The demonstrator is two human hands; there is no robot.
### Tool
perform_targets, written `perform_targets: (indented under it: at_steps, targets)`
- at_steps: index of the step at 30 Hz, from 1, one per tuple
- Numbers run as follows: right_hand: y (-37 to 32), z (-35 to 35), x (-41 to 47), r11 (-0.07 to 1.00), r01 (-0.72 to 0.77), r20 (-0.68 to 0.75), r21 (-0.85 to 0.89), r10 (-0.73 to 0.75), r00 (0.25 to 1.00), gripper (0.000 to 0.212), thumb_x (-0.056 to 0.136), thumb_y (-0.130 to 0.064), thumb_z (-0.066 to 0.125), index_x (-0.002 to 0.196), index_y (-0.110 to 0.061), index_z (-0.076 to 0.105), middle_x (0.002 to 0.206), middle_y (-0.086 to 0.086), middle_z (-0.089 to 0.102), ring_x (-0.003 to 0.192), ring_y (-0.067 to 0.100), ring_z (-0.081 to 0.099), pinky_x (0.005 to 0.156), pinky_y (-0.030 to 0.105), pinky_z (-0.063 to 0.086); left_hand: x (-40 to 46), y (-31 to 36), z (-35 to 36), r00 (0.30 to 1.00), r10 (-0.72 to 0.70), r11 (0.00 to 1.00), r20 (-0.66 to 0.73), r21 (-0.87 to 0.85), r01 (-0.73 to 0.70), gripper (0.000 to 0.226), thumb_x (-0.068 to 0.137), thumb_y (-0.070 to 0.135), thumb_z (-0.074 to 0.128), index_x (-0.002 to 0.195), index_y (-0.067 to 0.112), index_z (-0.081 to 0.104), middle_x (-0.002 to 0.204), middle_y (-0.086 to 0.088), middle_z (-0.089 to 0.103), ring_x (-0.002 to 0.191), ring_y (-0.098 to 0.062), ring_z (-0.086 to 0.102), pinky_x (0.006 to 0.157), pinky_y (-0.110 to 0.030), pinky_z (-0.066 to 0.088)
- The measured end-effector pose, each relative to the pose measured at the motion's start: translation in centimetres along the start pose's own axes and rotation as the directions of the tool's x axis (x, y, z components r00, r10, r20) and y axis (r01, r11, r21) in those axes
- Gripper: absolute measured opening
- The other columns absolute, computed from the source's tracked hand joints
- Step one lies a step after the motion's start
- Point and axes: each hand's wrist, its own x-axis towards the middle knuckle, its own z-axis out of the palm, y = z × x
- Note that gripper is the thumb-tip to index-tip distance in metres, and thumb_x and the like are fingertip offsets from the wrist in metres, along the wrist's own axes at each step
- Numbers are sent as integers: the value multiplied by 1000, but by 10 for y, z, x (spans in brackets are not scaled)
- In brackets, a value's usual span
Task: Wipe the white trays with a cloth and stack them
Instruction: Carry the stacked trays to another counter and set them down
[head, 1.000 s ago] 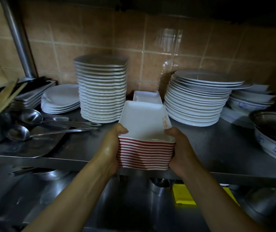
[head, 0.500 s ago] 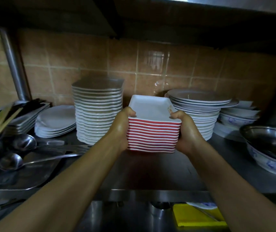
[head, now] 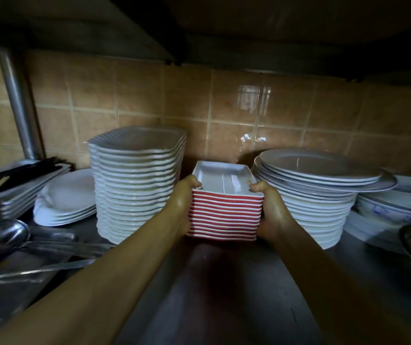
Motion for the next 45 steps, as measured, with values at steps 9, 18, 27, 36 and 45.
perform_targets:
  at_steps: [9,18,27,36,45]
  targets:
    - [-2,0,17,999,10,-59,-43,-13,998,40,86,-29,49,115,-5,61,98,16,65,84,31,60,89,47,48,15,2,1,1000,9,1000,-11,-10,-9,23,83,23,46,69,12,60,46,-2,61,36,-15,59,36,-22,46]
    - [16,-10,-9,865,355,14,-354,-375,927,58,85,-29,66,136,-26,39,131,5,55,110,21,59,96,43,48,15,0,-4,1000,20,1000,4,13,-20,29,90,35,46,90,14,66,63,-4,69,63,-21,65,57,-30,50]
    - [53,-16,-25,-41,509,411,-860,-647,642,108,69,-19,82,140,-30,1,155,17,-1,140,29,22,111,35,32,3,-44,-28,703,648,497,292,537,-681,134,49,36,87,144,30,-6,151,6,16,137,-6,24,110,-21,27]
    - [48,-20,-11,-119,475,417,-872,-690,591,73,88,-17,64,148,-16,20,146,15,27,115,25,53,92,35,51,5,-48,-34,552,742,92,382,756,-648,90,71,12,76,145,11,25,145,-14,29,123,-25,44,94,-30,42]
    - [43,-18,24,-157,318,339,-935,-659,672,94,72,-11,75,145,-28,18,148,6,20,113,27,54,87,37,50,34,-38,-37,577,724,31,377,819,-573,90,63,8,80,140,8,34,142,-13,37,114,-31,52,87,-46,50]
